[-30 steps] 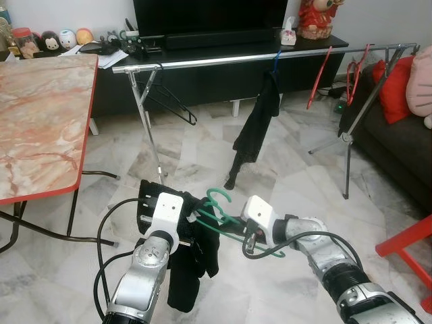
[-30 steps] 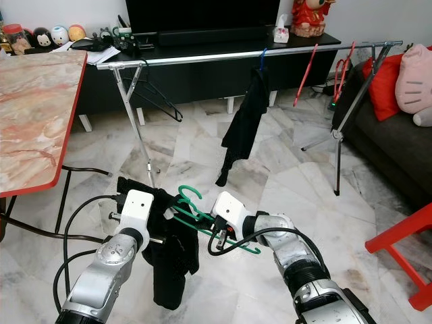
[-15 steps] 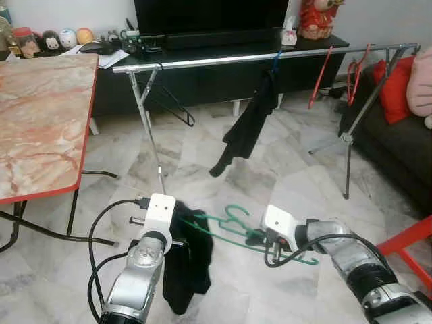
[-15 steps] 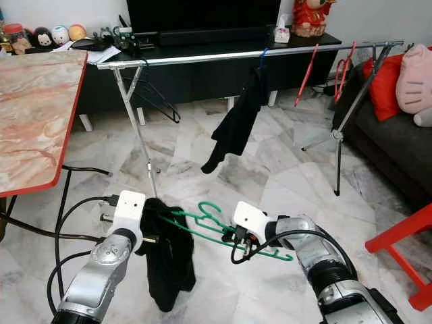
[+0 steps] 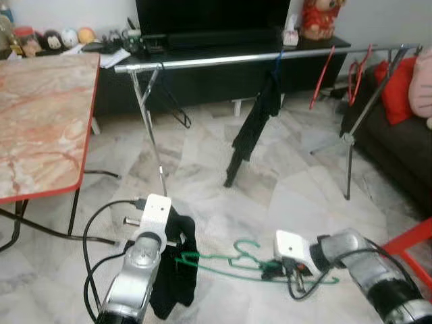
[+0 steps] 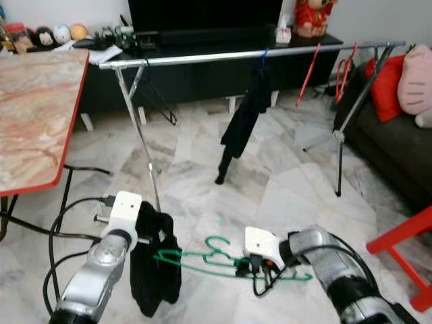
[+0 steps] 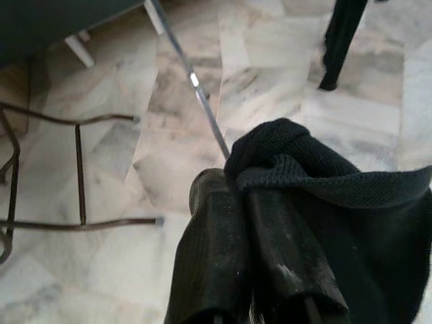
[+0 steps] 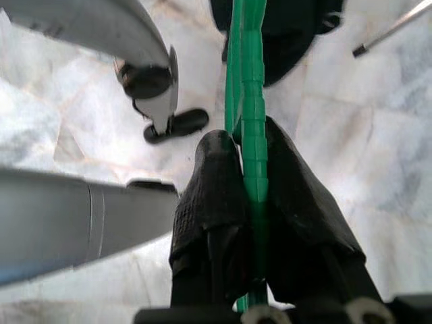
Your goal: Hang hanger
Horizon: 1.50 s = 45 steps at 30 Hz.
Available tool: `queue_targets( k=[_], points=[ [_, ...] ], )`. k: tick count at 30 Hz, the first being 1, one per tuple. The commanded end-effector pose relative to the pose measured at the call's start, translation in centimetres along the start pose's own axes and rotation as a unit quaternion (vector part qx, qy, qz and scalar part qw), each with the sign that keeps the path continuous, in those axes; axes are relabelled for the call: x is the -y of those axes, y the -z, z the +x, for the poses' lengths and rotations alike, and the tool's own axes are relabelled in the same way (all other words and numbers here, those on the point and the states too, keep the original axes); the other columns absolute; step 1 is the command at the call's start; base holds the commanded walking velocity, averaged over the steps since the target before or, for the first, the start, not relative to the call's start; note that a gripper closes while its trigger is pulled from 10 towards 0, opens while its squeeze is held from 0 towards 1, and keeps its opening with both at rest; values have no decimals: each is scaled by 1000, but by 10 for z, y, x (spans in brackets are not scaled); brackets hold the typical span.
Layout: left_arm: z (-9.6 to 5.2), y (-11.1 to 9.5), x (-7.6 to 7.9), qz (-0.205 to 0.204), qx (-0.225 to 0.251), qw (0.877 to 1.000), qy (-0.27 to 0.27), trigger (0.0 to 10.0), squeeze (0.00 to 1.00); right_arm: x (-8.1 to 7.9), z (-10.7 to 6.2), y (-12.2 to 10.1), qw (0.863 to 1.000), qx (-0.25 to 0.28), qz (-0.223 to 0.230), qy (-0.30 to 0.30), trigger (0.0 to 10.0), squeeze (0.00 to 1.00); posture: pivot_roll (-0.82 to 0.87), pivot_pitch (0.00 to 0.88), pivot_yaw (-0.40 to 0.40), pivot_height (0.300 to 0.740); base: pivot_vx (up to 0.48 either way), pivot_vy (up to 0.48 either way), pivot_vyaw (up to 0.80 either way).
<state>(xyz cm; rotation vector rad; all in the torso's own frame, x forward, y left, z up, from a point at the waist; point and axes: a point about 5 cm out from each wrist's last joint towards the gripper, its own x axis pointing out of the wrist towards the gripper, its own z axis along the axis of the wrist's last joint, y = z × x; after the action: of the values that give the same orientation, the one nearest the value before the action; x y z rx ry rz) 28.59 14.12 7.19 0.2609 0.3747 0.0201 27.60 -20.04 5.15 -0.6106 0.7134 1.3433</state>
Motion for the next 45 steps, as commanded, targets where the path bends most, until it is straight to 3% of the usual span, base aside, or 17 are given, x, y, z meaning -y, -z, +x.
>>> queue_targets(
  k=[1,4,6,11,14,19,23,26,27,28,30,31,36,39,40,41,45],
  points=[
    [1,0,-8,8,-3,1000,-24,0,0,1,-5,3,1000,-23,-14,5,0,0,-86,0,-14,740,0,0,0],
    [1,0,-9,9,-5,1000,-26,0,0,1,-6,3,1000,-27,-15,6,0,0,-86,0,-14,740,0,0,0],
    [0,5,-18,26,-14,998,-48,0,0,2,-9,8,998,-54,-23,20,0,0,-86,0,-13,740,0,0,0],
    [-4,17,-39,37,-36,995,-90,0,0,5,-11,5,998,-45,-12,51,0,0,-82,0,-11,740,0,0,0],
    [-7,20,-41,37,-38,995,-89,0,0,6,-11,3,997,-47,-15,61,0,0,-85,0,-10,740,0,0,0],
    [-13,3,-18,26,16,1000,-5,0,0,8,-5,8,993,-82,-27,80,0,0,-78,0,-12,740,0,0,0],
    [-14,-4,-12,24,34,999,0,0,0,7,-5,7,994,-77,-23,78,0,0,-78,0,-15,740,0,0,0],
    [-15,-2,-19,3,43,999,-24,0,0,18,-8,10,986,-85,-10,141,0,0,-89,0,-15,740,0,0,0],
    [-17,-1,-26,13,55,997,-48,7686,0,24,-6,10,980,-65,18,187,5961,0,-87,0,-17,740,0,0,0],
    [-18,-1,-30,13,59,996,-60,10000,0,26,-5,11,975,-53,43,213,8078,0,-83,0,-18,740,0,0,0],
    [-20,0,-32,12,61,996,-66,10000,0,28,-4,12,970,-47,60,229,8078,0,-83,0,-18,740,0,0,0],
    [-24,1,-38,-3,72,995,-73,10000,0,25,4,18,962,-30,97,255,10000,0,-73,0,-17,740,0,0,0],
    [-31,0,-43,-8,94,993,-73,10000,0,18,19,30,938,-10,174,300,10000,0,-67,0,-15,740,0,0,0],
    [-35,-4,-43,-37,121,989,-74,10000,0,11,29,45,894,-3,257,368,10000,0,-65,0,-9,740,0,0,0],
    [-35,-4,-43,-37,121,989,-74,10000,0,11,29,45,894,-3,257,368,10000,0,-65,0,-9,740,0,0,0],
    [-38,-8,-43,-55,143,985,-77,10000,0,3,34,57,851,-4,321,417,10000,0,-65,0,-6,740,0,0,0],
    [-39,-13,-42,-75,163,981,-78,10000,0,-14,46,70,816,-18,386,430,10000,0,-73,0,6,740,0,0,0]
  ],
)
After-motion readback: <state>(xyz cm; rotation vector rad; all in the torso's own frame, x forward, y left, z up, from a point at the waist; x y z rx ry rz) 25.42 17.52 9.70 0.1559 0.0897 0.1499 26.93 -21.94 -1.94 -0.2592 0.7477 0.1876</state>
